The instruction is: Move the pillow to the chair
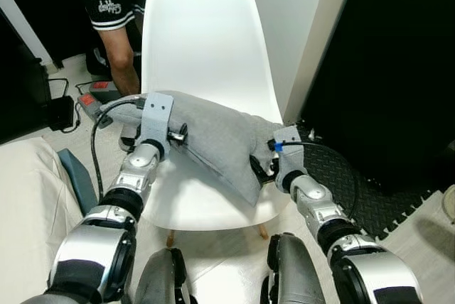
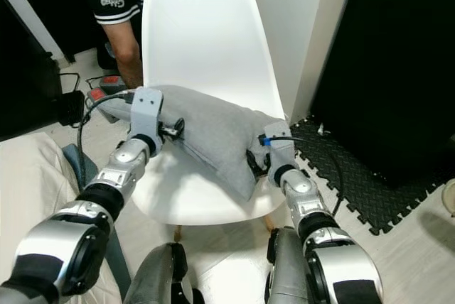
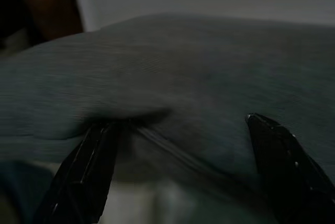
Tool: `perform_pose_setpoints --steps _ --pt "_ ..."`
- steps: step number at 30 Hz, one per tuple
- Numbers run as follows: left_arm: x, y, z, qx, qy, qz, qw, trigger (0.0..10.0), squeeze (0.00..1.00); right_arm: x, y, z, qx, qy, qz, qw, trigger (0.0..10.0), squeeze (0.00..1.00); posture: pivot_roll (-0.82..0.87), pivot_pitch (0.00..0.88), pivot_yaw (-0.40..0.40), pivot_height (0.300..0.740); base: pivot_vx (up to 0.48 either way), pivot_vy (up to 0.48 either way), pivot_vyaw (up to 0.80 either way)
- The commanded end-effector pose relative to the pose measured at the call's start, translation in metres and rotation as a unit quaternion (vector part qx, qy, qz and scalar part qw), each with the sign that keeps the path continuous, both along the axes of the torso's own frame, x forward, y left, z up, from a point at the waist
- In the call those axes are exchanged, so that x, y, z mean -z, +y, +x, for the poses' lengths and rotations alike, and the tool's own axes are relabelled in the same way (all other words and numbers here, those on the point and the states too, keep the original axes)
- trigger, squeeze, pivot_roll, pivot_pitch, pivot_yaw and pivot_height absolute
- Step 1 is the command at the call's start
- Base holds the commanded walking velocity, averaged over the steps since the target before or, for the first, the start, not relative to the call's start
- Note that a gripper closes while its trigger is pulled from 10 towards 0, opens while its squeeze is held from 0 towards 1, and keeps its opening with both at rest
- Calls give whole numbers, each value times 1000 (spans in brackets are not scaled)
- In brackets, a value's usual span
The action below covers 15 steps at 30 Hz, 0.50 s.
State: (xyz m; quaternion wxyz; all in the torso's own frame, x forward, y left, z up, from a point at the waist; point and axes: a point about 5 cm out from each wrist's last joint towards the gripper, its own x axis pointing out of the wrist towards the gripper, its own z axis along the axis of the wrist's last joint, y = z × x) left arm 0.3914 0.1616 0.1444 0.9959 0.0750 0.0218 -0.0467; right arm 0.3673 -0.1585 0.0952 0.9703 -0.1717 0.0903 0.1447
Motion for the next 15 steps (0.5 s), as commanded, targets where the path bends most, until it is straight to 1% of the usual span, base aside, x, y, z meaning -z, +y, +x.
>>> perform_pose_setpoints --steps 1,2,3,4,5,7,8,10,11,12,13,14,15 --pt "4 16 -4 -15 -3 14 1000 10000 1000 9 -5 -4 1 2 -80 997 10000 1000 -13 190 30 596 0 0 0" --pt "6 17 -5 -15 -2 19 1000 10000 1000 8 -9 -4 2 -14 -131 991 10000 682 -13 185 29 596 0 0 0" --pt "7 17 -6 -13 -2 20 1000 10000 1000 7 -14 -4 9 -25 -155 988 10000 0 -13 179 29 596 0 0 0" --pt "9 13 -8 -3 -7 18 1000 10000 1000 3 -18 -2 17 -46 -191 980 10000 0 -13 179 29 596 0 0 0" --pt "9 11 -9 5 -10 15 1000 10000 1000 0 -20 -1 24 -58 -210 976 10000 0 -16 170 29 596 0 0 0" --pt "9 11 -9 5 -10 15 1000 10000 1000 0 -20 -1 24 -58 -210 976 10000 0 -16 170 29 596 0 0 0" --pt "11 6 -10 18 -12 9 1000 10000 1000 -3 -23 0 30 -74 -229 970 10000 0 -18 164 29 596 0 0 0" --pt "17 -7 -14 50 -12 12 999 10000 1000 -9 -28 2 42 -100 -277 955 10000 0 -22 153 31 596 0 0 0" --pt "17 -7 -14 50 -12 12 999 10000 1000 -9 -28 2 42 -100 -277 955 10000 0 -22 153 31 596 0 0 0" --pt "20 -11 -16 57 -10 14 998 10000 1000 -11 -34 3 64 -99 -284 952 10000 0 -22 150 31 596 0 0 0" --pt "23 -11 -17 48 -9 11 999 10000 1000 -15 -47 4 115 -93 -259 955 10000 0 -22 148 30 596 0 0 0" --pt "22 -10 -17 40 -11 8 999 10000 1000 -15 -50 4 130 -87 -238 959 10000 0 -23 147 30 596 0 0 0" --pt "22 -10 -17 40 -11 8 999 10000 1000 -15 -50 4 130 -87 -238 959 10000 0 -23 147 30 596 0 0 0"
